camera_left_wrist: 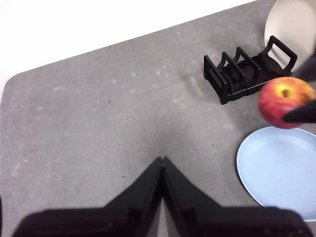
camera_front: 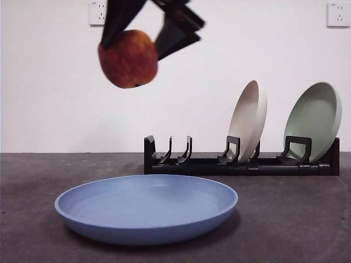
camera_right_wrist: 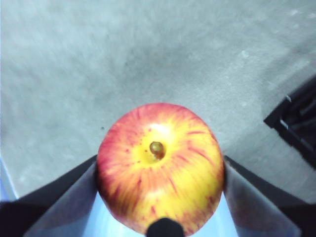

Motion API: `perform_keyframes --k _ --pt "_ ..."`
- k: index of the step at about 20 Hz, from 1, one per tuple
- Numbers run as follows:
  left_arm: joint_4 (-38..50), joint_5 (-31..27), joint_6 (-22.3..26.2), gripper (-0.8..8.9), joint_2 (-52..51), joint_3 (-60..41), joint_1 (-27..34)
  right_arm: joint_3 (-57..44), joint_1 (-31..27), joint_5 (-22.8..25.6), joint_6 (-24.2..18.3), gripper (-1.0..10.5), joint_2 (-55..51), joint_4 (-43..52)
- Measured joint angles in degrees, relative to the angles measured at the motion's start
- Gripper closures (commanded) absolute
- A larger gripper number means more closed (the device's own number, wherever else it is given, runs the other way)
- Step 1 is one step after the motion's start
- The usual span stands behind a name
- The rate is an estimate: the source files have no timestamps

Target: Take the blue plate from the plate rack,put the plate on the table,take the apple from the table,put the apple in the plate

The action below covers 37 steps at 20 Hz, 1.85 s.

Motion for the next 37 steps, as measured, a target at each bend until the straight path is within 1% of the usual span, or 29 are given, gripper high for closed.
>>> perform_keyframes --k 3,6,8,9,10,13,18,19,20,21,24,25,28,31,34,37 --pt "0.0 0.0 -0.3 8.22 0.2 0.0 0.0 -16.6 0.0 0.0 5.0 9.5 -7.0 14.4" --pt "0.0 0.1 -1.1 8.22 0.5 0.0 0.0 -30.6 1.2 0.9 9.4 9.5 -7.4 28.9" --pt "0.0 0.1 -1.6 8.22 0.7 0.0 0.0 -36.3 2.6 4.5 11.0 9.5 -7.3 34.1" --pt "0.0 0.2 -1.7 8.22 0.9 0.0 0.0 -37.7 3.2 6.6 11.2 9.5 -7.3 35.8" --pt "0.0 0.2 -1.8 8.22 1.2 0.0 0.0 -38.4 3.3 7.3 11.3 9.5 -7.3 36.3" --pt "0.0 0.2 -2.2 8.22 2.2 0.0 0.0 -39.1 3.4 7.6 11.3 9.5 -6.4 37.4" --pt "0.0 0.2 -2.2 8.22 3.8 0.0 0.0 -39.3 3.4 6.7 11.5 9.4 -0.7 42.0" --pt "0.0 0.2 -2.2 8.22 3.8 0.0 0.0 -39.3 3.4 6.7 11.6 9.4 -0.7 42.3" --pt "0.0 0.2 -2.2 8.22 3.8 0.0 0.0 -39.3 3.4 6.6 11.7 9.1 -0.7 42.5" --pt "0.0 0.2 -2.2 8.22 3.8 0.0 0.0 -39.3 3.4 6.6 11.8 8.2 -0.7 42.4" --pt "0.0 0.2 -2.2 8.22 3.8 0.0 0.0 -39.3 3.4 6.6 11.9 3.3 -0.7 41.2" --pt "0.0 0.2 -2.2 8.22 3.8 0.0 0.0 -39.3 3.4 6.6 11.9 2.7 -0.7 41.0" --pt "0.0 0.3 -2.2 8.22 3.8 0.0 0.0 -39.3 3.4 6.6 11.9 2.7 -0.7 39.6" --pt "0.0 0.3 -2.2 8.22 3.8 0.0 0.0 -38.1 3.4 6.6 12.1 2.7 -1.9 33.6" --pt "0.0 0.3 -1.8 8.22 3.8 0.0 0.0 -32.8 3.7 6.7 12.1 2.7 -8.3 25.1" --pt "0.0 0.3 0.0 8.19 4.1 0.0 0.0 -27.5 4.2 7.4 12.1 2.9 -16.8 16.1"
